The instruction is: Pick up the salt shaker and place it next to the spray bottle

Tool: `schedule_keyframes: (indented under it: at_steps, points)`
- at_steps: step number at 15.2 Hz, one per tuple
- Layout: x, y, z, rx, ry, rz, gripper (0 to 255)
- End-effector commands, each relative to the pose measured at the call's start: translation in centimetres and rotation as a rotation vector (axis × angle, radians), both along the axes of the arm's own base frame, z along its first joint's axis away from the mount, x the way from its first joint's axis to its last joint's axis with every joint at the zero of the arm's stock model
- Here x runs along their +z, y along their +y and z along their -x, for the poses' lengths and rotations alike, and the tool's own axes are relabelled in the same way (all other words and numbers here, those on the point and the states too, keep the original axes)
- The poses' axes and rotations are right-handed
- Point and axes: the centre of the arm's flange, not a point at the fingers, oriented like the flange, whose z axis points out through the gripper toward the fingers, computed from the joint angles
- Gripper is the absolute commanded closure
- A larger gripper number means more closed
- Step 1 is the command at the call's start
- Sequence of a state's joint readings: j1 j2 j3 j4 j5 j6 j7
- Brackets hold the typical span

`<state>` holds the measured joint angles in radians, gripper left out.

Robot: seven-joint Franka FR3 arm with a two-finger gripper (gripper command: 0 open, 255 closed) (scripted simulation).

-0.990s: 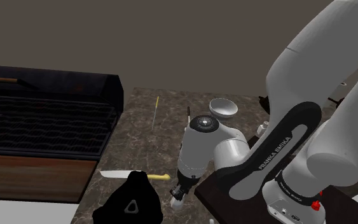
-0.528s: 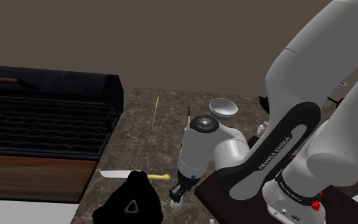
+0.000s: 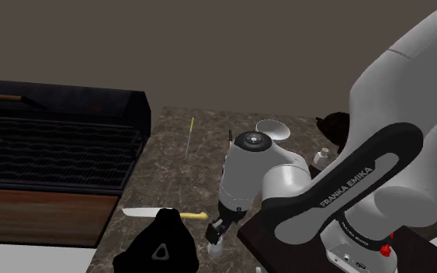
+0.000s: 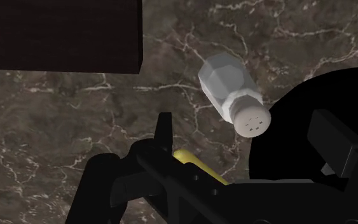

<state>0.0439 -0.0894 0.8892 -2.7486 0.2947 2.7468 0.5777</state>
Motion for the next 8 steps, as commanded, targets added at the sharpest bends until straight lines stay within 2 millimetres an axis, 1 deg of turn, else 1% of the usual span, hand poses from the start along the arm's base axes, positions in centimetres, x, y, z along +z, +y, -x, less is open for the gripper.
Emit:
schedule_keyframes:
  at_steps: [1,8]
  points:
    - [2.28,-0.16,-0.04,-0.005,0.009,-0.009,0]
    - [2.28,-0.16,-0.04,-0.005,0.009,-0.009,0]
